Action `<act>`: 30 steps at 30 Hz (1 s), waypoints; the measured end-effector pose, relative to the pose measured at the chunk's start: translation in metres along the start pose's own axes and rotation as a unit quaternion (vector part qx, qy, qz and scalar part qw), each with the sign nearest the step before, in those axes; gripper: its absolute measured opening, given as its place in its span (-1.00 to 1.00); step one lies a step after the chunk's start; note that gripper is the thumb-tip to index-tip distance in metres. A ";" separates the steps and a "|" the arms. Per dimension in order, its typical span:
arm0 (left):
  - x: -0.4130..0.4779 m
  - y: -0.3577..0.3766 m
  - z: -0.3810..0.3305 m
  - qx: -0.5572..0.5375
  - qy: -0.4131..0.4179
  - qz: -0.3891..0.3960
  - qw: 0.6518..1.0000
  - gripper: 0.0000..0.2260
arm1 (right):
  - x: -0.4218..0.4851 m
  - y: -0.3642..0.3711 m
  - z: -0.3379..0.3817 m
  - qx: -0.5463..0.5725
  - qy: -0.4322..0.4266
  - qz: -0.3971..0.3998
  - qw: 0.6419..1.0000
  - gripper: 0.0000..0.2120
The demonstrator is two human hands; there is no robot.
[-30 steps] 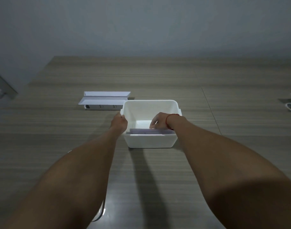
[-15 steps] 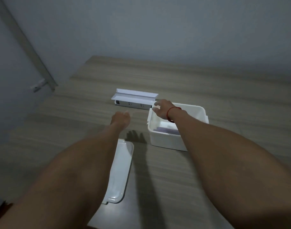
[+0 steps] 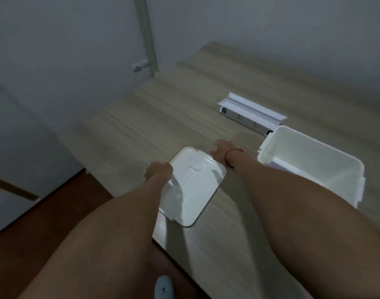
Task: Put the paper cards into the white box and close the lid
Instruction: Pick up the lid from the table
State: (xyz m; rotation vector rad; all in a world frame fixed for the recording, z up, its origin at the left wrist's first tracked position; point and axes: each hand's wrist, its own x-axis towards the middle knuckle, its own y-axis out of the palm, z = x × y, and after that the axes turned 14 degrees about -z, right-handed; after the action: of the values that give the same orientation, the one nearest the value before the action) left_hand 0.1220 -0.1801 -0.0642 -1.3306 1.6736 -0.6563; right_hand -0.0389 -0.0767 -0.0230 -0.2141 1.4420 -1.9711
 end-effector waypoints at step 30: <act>-0.019 -0.040 0.001 -0.290 -0.163 -0.056 0.942 -0.38 | 0.003 0.014 0.020 0.352 0.273 -0.048 0.894 -0.18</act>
State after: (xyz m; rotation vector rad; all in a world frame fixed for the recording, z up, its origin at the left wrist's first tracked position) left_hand 0.1430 -0.1735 -0.0255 -1.8416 1.5762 0.0228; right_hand -0.0247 -0.0965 -0.0289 0.6494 0.9138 -2.6221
